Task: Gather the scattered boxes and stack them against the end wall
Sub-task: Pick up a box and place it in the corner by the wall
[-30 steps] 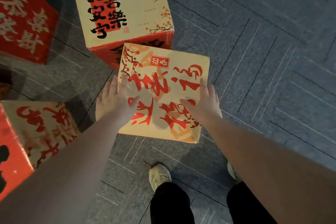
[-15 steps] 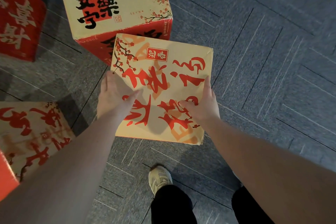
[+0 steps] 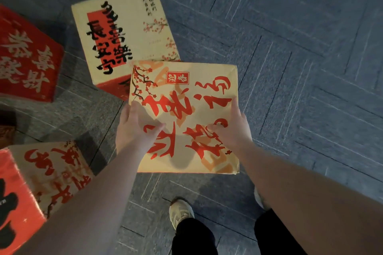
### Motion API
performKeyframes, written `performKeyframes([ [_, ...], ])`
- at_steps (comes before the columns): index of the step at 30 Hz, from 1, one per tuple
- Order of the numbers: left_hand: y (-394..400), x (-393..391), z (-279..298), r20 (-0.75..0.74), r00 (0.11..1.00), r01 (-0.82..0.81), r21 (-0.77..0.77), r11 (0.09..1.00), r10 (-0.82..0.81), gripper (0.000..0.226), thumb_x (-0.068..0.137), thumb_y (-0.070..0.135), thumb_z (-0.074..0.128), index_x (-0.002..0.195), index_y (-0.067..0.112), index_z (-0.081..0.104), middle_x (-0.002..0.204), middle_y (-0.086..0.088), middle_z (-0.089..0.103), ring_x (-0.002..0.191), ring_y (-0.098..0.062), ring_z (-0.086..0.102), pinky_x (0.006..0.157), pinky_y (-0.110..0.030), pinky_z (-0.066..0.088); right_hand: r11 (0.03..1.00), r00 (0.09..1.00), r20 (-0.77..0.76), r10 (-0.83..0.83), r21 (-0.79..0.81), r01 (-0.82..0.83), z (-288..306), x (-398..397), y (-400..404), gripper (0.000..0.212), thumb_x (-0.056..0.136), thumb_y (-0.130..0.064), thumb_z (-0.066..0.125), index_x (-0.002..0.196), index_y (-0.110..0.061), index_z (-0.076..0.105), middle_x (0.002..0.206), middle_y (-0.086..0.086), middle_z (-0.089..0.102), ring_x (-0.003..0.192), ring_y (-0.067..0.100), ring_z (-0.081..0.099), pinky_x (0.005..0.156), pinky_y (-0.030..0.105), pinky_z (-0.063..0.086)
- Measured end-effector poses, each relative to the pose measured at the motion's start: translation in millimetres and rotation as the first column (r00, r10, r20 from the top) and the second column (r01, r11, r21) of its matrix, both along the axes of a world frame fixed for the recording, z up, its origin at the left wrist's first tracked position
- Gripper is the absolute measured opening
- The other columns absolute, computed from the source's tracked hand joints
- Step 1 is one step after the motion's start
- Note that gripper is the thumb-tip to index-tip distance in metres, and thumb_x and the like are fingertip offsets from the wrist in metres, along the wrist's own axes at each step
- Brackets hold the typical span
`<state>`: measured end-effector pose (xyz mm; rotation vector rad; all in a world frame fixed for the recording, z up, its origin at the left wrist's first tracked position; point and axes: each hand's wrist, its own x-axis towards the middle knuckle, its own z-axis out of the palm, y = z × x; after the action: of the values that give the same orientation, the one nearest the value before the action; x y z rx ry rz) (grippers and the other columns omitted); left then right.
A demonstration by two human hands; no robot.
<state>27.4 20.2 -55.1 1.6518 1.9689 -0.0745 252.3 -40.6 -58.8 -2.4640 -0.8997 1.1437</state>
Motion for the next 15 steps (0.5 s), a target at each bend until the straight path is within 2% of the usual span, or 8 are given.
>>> performKeyframes([
  [3, 25, 21, 51, 0.016, 1.0, 0.011, 0.037, 0.999, -0.011, 0.104, 0.07, 0.065, 0.068, 0.15, 0.025, 0.017, 0.157, -0.001, 0.018, 0.14, -0.028, 0.029, 0.102, -0.049, 0.041, 0.999, 1.0, 0.024, 0.006, 0.043, -0.007, 51, 23, 21, 0.095, 0.078, -0.043, 0.076, 0.147, -0.042, 0.011, 0.132, -0.002, 0.047, 0.113, 0.019, 0.055, 0.08, 0.04, 0.057],
  [8, 57, 61, 140, 0.031, 0.998, 0.049, 0.09, 0.995, -0.052, 0.103, 0.072, 0.065, 0.066, 0.151, 0.02, 0.017, 0.158, -0.003, 0.016, 0.143, -0.027, 0.022, 0.106, -0.047, 0.036, 0.993, 0.998, 0.056, 0.023, 0.115, -0.03, 138, 64, 52, 0.088, 0.079, -0.045, 0.073, 0.147, -0.038, 0.018, 0.131, -0.001, 0.049, 0.112, 0.02, 0.057, 0.081, 0.039, 0.056],
  [11, 67, 84, 186, 0.027, 0.998, 0.057, 0.119, 0.991, -0.061, 0.105, 0.07, 0.068, 0.065, 0.151, 0.021, 0.019, 0.157, -0.003, 0.019, 0.141, -0.028, 0.026, 0.105, -0.047, 0.038, 0.985, 0.998, 0.058, 0.032, 0.168, -0.041, 184, 88, 63, 0.08, 0.08, -0.046, 0.072, 0.143, -0.039, 0.024, 0.129, -0.001, 0.051, 0.107, 0.019, 0.058, 0.078, 0.037, 0.056],
  [15, 78, 115, 240, 0.008, 0.999, 0.037, 0.175, 0.984, -0.039, 0.104, 0.068, 0.071, 0.065, 0.149, 0.024, 0.02, 0.155, -0.001, 0.021, 0.14, -0.027, 0.028, 0.103, -0.047, 0.04, 0.979, 0.997, 0.039, 0.066, 0.191, -0.073, 244, 123, 79, 0.079, 0.082, -0.045, 0.07, 0.145, -0.037, 0.022, 0.133, -0.001, 0.046, 0.101, 0.014, 0.052, 0.074, 0.031, 0.054],
])
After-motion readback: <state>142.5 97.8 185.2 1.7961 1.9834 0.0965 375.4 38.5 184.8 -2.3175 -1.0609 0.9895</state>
